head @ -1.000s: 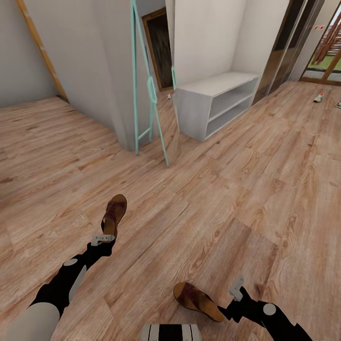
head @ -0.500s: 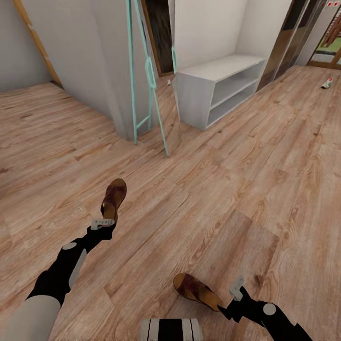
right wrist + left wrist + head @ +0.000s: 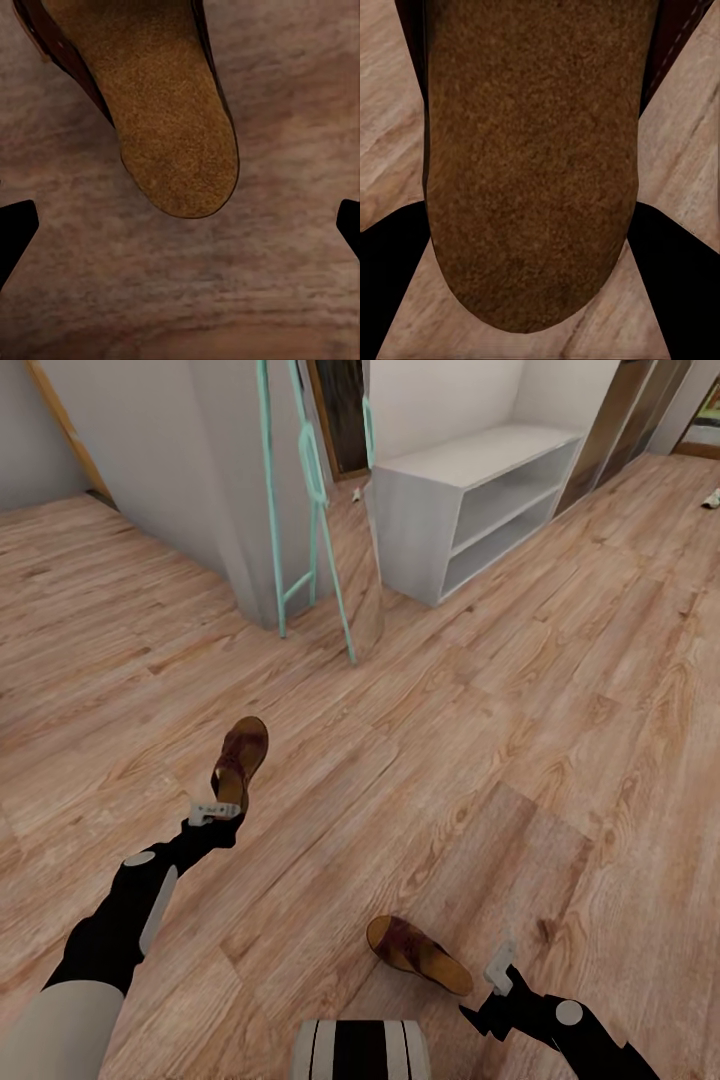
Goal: Pick up the two gym shoes and the two sandals from the corridor floor and place them onto the hallstand (shoe rack) in the corridor, making sure they are on the rack and not on the floor. Arrange them so the two gym shoes are next to each other and the two sandals are next to each other.
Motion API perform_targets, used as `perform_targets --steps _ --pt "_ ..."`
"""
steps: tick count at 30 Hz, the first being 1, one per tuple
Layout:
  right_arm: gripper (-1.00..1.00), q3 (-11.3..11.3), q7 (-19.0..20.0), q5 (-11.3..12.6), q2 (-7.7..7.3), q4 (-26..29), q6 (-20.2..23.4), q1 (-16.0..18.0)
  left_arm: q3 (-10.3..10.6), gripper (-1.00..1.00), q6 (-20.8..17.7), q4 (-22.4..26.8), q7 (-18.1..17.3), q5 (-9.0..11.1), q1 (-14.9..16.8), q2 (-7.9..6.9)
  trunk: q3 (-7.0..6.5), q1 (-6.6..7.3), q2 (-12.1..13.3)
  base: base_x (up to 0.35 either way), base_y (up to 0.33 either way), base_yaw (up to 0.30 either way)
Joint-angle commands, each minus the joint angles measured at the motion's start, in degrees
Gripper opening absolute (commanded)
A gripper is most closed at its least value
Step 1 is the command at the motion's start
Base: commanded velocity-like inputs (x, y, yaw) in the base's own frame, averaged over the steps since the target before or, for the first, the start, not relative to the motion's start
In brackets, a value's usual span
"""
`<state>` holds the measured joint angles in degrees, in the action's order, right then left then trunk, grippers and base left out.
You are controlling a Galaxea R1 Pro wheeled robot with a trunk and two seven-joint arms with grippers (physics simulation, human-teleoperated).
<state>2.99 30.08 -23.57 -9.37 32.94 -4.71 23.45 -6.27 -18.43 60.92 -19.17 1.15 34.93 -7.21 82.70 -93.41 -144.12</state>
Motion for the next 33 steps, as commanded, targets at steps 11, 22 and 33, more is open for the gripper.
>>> perform_targets --steps 11,22,33 --pt "1.00 0.09 -0.02 -0.60 -0.03 0.02 -0.39 0.02 -0.22 -1.00 -1.09 0.60 -0.60 0.17 -0.36 0.00 2.11 -0.14 -0.10 0.000 0.000 0.000" --pt "1.00 0.09 -0.02 -0.60 -0.03 0.08 -0.39 0.02 -0.18 -1.00 -1.04 0.69 -0.61 0.17 -0.47 0.00 4.97 -0.42 -0.24 0.000 0.000 0.000" --pt "1.00 0.09 -0.02 -0.60 -0.03 0.09 -0.39 0.02 -0.16 -1.00 -0.70 0.69 -0.67 0.19 -0.48 0.00 5.68 -0.42 -0.24 0.019 0.002 0.000"
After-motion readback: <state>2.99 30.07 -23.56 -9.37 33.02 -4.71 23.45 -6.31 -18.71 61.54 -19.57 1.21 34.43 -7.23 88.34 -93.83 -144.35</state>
